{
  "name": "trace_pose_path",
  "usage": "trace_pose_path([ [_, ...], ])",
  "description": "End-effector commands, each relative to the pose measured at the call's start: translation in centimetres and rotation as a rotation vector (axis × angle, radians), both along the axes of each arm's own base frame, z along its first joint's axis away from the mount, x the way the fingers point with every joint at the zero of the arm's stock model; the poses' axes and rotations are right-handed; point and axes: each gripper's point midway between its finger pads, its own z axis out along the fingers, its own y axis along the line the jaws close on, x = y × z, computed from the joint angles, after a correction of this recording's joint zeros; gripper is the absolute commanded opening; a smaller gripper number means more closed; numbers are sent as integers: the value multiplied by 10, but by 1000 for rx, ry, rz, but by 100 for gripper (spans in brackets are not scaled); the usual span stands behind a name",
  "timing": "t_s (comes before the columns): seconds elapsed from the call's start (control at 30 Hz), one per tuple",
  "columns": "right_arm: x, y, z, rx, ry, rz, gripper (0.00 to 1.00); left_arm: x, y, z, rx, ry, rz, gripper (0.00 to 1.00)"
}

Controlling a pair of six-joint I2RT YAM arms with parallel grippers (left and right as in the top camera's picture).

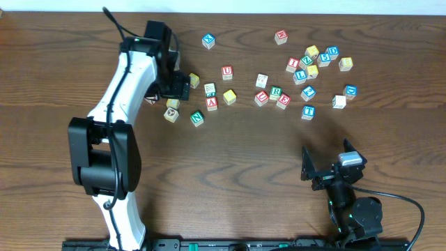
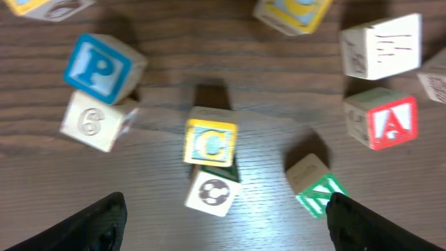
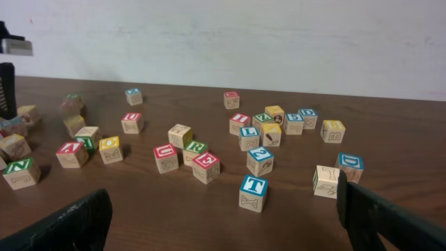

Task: Spell out CORL
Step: 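Lower the open left gripper down around the yellow C block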

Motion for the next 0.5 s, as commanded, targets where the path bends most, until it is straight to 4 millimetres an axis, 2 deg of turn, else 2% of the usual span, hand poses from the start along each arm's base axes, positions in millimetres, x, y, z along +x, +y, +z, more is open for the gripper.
trace_pose_path([
  [0.0,0,-1,0,-13,-3,-1,99,4,-11,-4,-3,1,-31,88],
  [0.27,0,-1,0,-13,-3,-1,99,3,-9,-24,8,44,-28,84],
  [0.47,0,-1,0,-13,-3,-1,99,8,-5,-25,28,24,-24,83],
])
